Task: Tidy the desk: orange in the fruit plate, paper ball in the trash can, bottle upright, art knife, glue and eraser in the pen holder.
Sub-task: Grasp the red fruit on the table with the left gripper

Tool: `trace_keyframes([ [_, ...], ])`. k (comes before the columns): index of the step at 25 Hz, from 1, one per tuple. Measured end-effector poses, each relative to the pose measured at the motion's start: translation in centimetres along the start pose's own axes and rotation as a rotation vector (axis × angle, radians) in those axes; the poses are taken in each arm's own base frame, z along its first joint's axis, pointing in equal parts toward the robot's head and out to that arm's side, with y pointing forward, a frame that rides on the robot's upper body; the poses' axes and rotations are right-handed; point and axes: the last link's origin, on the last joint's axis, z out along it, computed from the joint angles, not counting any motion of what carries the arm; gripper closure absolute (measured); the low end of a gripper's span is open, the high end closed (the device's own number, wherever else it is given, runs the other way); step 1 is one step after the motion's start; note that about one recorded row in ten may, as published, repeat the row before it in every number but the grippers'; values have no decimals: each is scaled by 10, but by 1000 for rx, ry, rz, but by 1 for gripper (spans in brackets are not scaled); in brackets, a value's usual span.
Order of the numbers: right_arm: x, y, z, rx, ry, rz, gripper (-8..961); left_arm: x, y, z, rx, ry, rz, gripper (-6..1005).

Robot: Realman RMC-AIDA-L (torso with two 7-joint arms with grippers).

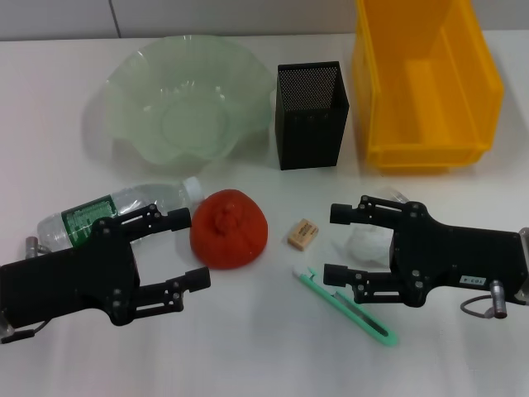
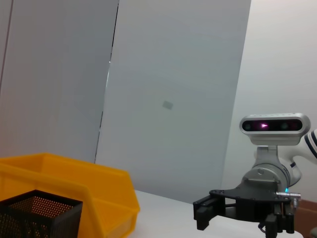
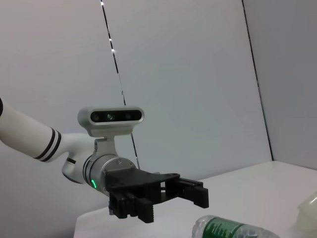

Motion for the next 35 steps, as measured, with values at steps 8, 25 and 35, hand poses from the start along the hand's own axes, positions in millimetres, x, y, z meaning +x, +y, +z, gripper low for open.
trace_keyframes([
  [8, 1, 2, -1, 1, -4, 4, 146, 1, -1, 1, 2, 3, 3, 200],
  [25, 11, 15, -39, 157, -108, 35, 145, -10, -60, 51, 197, -153, 1, 199],
  [35, 14, 17, -46, 192, -122, 43, 145, -28, -68, 58, 255, -254, -23, 199],
])
